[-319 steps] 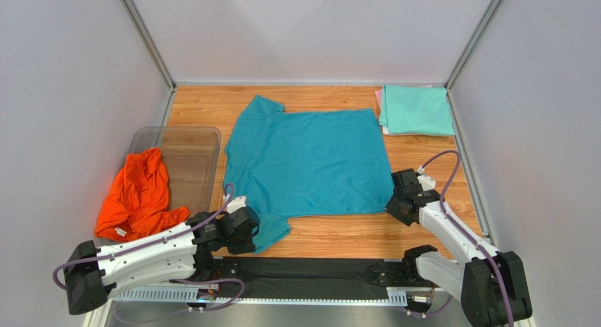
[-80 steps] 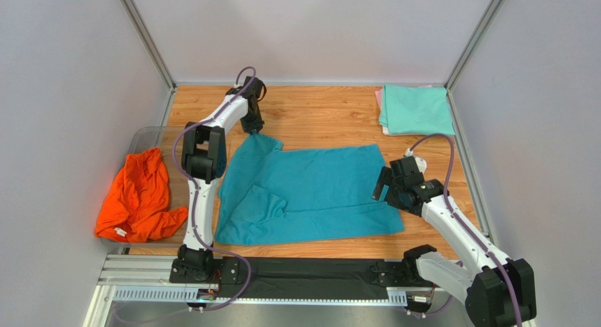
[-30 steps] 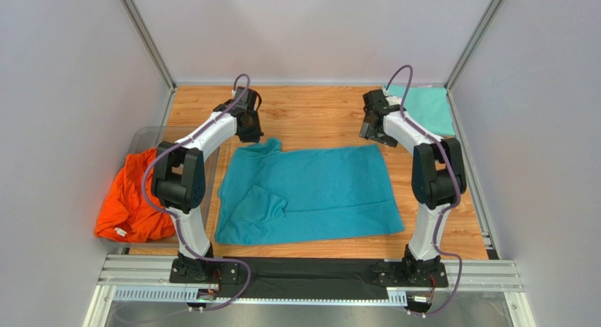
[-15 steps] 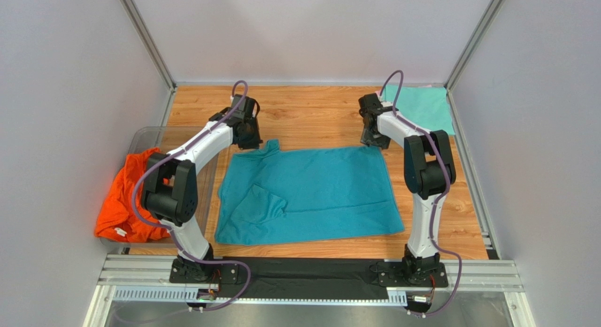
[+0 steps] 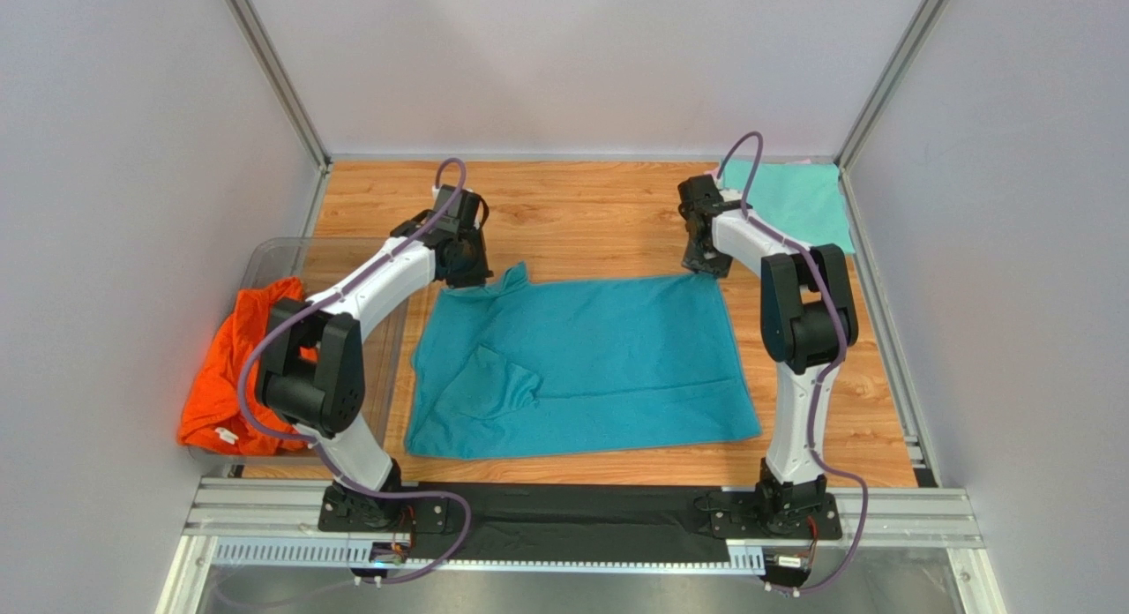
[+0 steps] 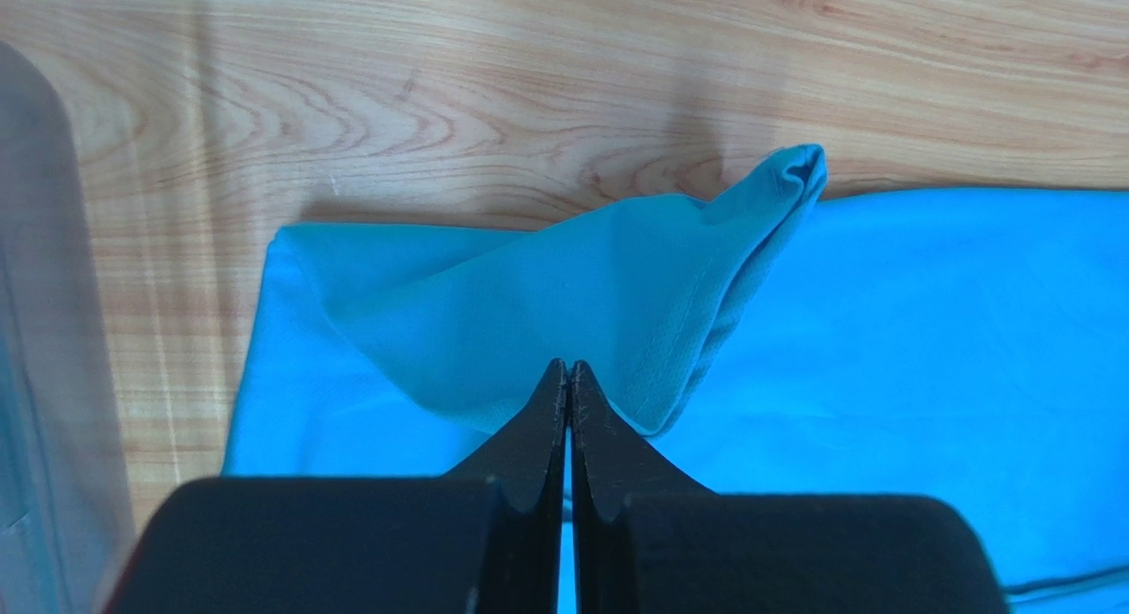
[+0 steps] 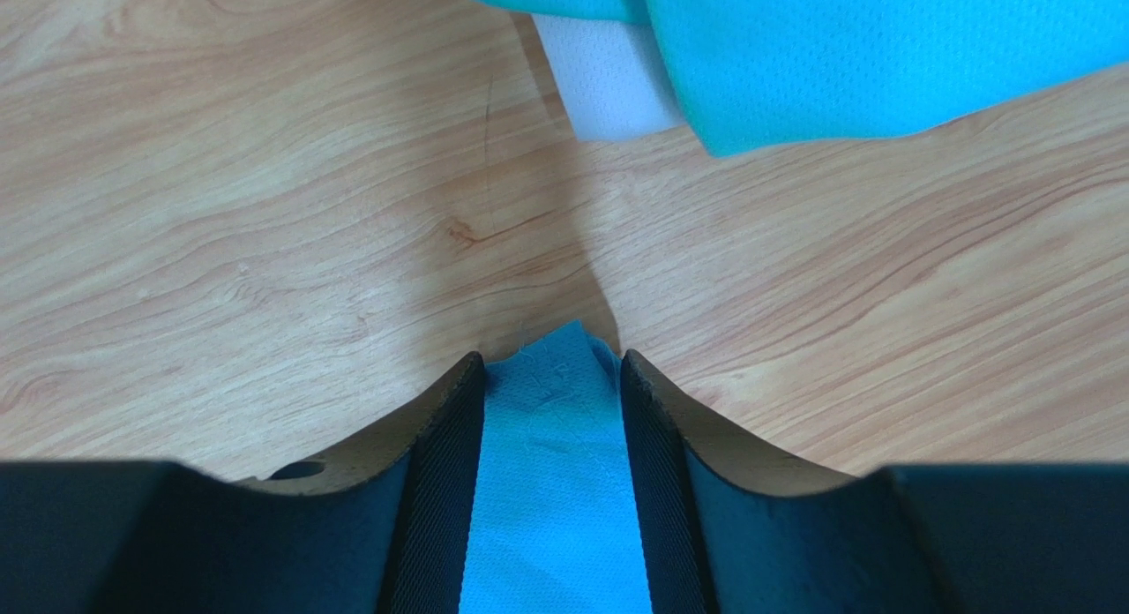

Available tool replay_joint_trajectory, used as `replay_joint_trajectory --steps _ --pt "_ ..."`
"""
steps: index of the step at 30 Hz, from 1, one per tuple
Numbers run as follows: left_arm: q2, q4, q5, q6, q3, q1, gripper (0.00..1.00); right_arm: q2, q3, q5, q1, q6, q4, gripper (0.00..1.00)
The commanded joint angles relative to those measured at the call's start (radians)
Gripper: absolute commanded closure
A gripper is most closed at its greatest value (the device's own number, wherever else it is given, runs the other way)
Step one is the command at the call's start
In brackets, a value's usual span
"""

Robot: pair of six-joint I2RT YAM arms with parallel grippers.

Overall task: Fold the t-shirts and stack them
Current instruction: Fold the tshirt

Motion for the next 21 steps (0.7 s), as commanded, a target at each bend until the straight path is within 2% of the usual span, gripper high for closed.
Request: replay_joint_trajectory --steps 1,6,8,14,21 --pt "-0.065 0.003 -0.026 -0.004 -0.008 -0.005 1.00 0.030 -0.015 -0.018 -0.024 -0.001 0.022 0.56" --pt "-0.068 -0.005 -0.041 -0.004 -0.012 -0.005 1.00 0.030 -0.022 -0.061 -0.047 0.005 0.044 0.64" --pt "-0.070 -0.006 -0.038 -0.008 -0.014 -0.005 1.00 0.024 -0.035 -0.084 -0.047 -0.001 0.051 0.75" --pt "-0.096 -0.005 -0.040 0.000 -0.016 -0.006 1.00 -0.025 -0.071 -0.138 -0.046 -0.039 0.079 0.91" --pt "-0.145 -0.005 -0.020 -0.006 -0.034 -0.015 1.00 -0.137 -0.145 -0.133 -0.046 -0.055 0.096 0.98"
